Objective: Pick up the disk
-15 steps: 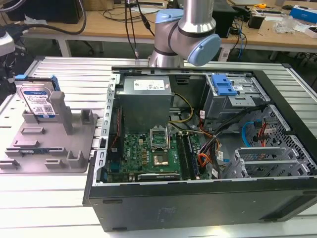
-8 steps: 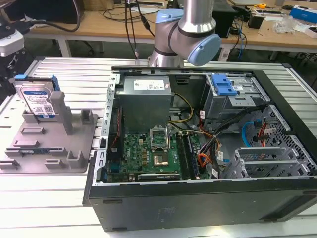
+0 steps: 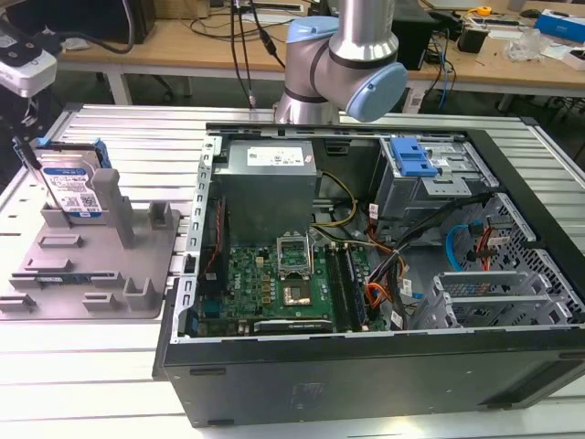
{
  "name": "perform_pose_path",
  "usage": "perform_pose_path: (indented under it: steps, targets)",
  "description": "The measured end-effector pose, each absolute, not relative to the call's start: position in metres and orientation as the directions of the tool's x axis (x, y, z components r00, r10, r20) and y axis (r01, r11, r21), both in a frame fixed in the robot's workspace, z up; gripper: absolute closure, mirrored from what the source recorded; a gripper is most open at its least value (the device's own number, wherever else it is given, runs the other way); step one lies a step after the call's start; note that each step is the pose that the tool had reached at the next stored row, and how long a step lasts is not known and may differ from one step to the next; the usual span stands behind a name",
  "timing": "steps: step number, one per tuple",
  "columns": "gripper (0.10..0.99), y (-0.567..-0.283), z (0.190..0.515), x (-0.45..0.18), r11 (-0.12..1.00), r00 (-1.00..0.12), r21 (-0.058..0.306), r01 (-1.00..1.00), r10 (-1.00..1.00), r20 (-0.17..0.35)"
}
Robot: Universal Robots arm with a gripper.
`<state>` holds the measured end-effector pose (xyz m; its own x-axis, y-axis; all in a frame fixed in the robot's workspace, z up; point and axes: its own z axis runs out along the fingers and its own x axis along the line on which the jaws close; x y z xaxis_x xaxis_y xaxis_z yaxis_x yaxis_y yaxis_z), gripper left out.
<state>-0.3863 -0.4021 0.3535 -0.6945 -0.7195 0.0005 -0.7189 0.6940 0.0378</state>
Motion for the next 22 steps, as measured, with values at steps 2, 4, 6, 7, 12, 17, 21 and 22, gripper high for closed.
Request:
perform_pose_path:
  steps: [2,4,6,7,12,17,21,22]
  targets:
    - [0.671,-0.4021,0.3533,-0.3862,0.668,-0.668,0.038,-0.743,-0.744,0.001]
    - [0.604,-0.4021,0.3529,-0.3863,0.593,-0.593,0.037,-0.804,-0.805,0.002]
    - [0.604,-0.4021,0.3527,-0.3863,0.546,-0.546,0.035,-0.837,-0.838,0.003]
    - [0.604,-0.4021,0.3526,-0.3862,0.532,-0.532,0.035,-0.846,-0.847,0.004]
    - [0.604,-0.4021,0.3513,-0.3863,0.423,-0.423,0.028,-0.906,-0.906,0.01]
    - [0.604,-0.4021,0.3504,-0.3862,0.349,-0.349,0.019,-0.937,-0.937,0.012]
    - [0.604,-0.4021,0.3496,-0.3861,0.283,-0.283,0.009,-0.959,-0.959,0.01]
    - [0.604,-0.4021,0.3494,-0.3861,0.26,-0.26,0.007,-0.966,-0.966,0.01]
